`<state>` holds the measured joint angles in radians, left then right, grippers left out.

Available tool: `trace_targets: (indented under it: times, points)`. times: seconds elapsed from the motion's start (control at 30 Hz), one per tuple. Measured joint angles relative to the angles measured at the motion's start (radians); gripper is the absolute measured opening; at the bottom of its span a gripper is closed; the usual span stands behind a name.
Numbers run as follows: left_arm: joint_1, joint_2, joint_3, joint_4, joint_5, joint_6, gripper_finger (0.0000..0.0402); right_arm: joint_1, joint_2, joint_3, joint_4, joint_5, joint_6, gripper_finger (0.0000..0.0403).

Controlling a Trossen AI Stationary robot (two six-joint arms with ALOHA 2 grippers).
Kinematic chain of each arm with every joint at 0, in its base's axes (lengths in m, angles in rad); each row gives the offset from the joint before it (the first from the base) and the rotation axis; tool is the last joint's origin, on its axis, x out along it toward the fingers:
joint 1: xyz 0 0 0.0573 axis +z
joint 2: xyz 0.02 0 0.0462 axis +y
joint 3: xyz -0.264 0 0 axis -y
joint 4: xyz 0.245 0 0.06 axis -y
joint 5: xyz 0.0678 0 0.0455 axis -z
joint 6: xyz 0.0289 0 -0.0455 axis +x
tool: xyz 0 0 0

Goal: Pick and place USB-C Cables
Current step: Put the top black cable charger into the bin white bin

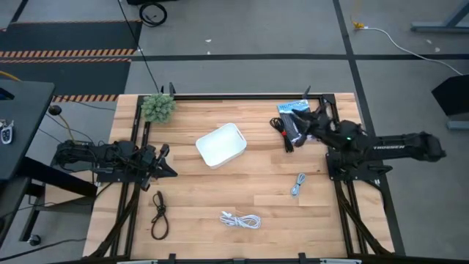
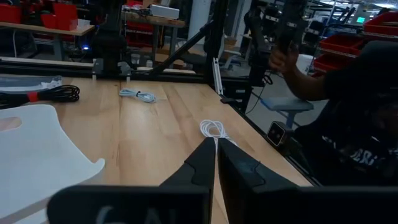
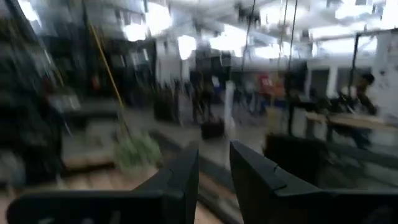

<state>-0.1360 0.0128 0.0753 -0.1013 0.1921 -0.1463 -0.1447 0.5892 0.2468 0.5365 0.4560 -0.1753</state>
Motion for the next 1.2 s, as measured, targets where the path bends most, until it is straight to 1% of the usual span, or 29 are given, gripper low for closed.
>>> trace_targets:
  times: [0.1,0.2,0.33,0.47,0.53,0.6,0.7,0.87,1.07,1.2]
  points:
    - [0.000,0.000,0.000,0.000,0.000,0.000,0.0025,-0.007,0.068,0.048,-0.112,-0.004,0.024,0.0096]
    - [0.000,0.000,0.000,0.001,0.000,0.000,0.0025,-0.007,0.139,0.105,-0.235,-0.007,0.116,0.0096]
    - [0.000,0.000,0.000,0.000,0.000,0.000,0.0025,-0.008,0.251,0.227,-0.542,-0.001,0.246,0.0096]
    - [0.000,0.000,0.000,0.000,0.000,0.000,0.0025,-0.035,0.399,0.363,-0.843,0.031,0.429,0.0096]
    - [0.000,0.000,0.000,0.000,0.000,0.000,0.0025,-0.052,0.471,0.411,-0.941,0.036,0.445,0.0096]
    - [0.000,0.000,0.000,0.000,0.000,0.000,0.0025,-0.068,0.533,0.431,-0.975,0.055,0.406,0.0097]
    - [0.000,0.000,0.000,0.000,0.000,0.000,0.0025,-0.095,0.606,0.435,-0.970,0.062,0.359,0.0105]
    - [0.000,0.000,0.000,0.000,0.000,0.000,0.0025,-0.164,0.694,0.435,-0.962,-0.030,0.355,0.0136]
    - [0.000,0.000,0.000,0.000,0.000,0.000,0.0025,-0.254,0.759,0.435,-0.960,-0.169,0.388,0.0180]
    - [0.000,0.000,0.000,0.000,0.000,0.000,0.0025,-0.284,0.794,0.435,-0.960,-0.178,0.411,0.0199]
